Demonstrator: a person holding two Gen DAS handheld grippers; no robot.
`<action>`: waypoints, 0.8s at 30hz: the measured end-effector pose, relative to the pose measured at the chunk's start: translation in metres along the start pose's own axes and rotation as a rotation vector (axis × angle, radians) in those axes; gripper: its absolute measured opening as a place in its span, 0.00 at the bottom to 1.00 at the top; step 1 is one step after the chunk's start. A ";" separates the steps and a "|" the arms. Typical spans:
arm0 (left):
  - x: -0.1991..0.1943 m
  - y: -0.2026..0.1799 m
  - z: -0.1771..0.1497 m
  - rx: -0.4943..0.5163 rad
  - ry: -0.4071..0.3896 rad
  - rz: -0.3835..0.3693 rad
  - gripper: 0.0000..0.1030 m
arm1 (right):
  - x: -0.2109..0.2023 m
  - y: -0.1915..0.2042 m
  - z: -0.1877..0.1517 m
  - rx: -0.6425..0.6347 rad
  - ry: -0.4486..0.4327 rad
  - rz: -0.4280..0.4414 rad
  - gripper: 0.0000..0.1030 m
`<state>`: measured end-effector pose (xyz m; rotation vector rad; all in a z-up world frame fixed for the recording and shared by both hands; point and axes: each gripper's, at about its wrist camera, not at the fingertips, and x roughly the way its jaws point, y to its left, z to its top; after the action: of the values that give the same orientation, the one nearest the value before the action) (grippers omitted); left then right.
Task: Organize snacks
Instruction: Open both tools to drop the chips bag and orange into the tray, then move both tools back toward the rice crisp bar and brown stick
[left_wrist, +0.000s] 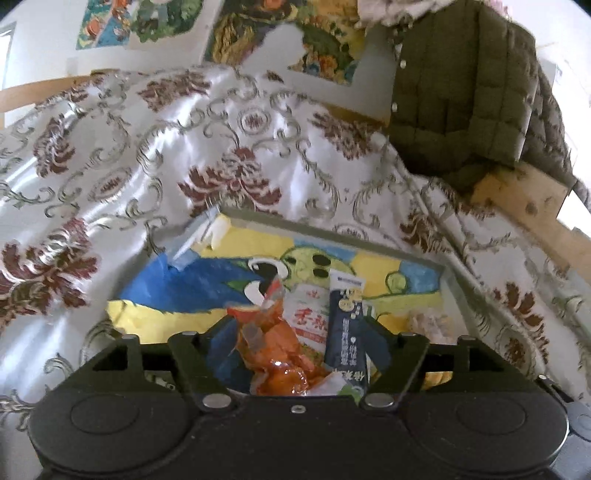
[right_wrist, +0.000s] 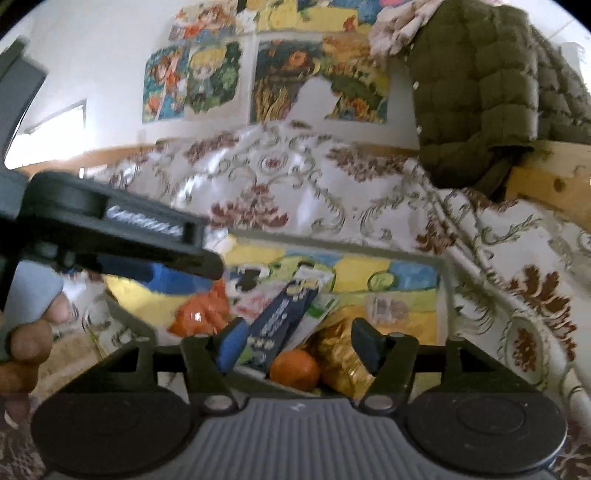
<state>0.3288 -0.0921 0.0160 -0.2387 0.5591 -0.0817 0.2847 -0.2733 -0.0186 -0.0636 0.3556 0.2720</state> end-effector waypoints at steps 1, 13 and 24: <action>-0.006 0.001 0.001 -0.003 -0.018 0.005 0.81 | -0.005 -0.002 0.003 0.017 -0.013 0.002 0.73; -0.099 0.010 -0.004 0.006 -0.193 0.076 0.99 | -0.066 -0.025 0.031 0.239 -0.143 0.003 0.95; -0.190 0.018 -0.039 0.066 -0.284 0.166 0.99 | -0.126 -0.002 0.034 0.244 -0.217 0.037 1.00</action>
<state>0.1480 -0.0558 0.0773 -0.1355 0.2911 0.0938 0.1831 -0.3032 0.0575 0.2116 0.1721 0.2677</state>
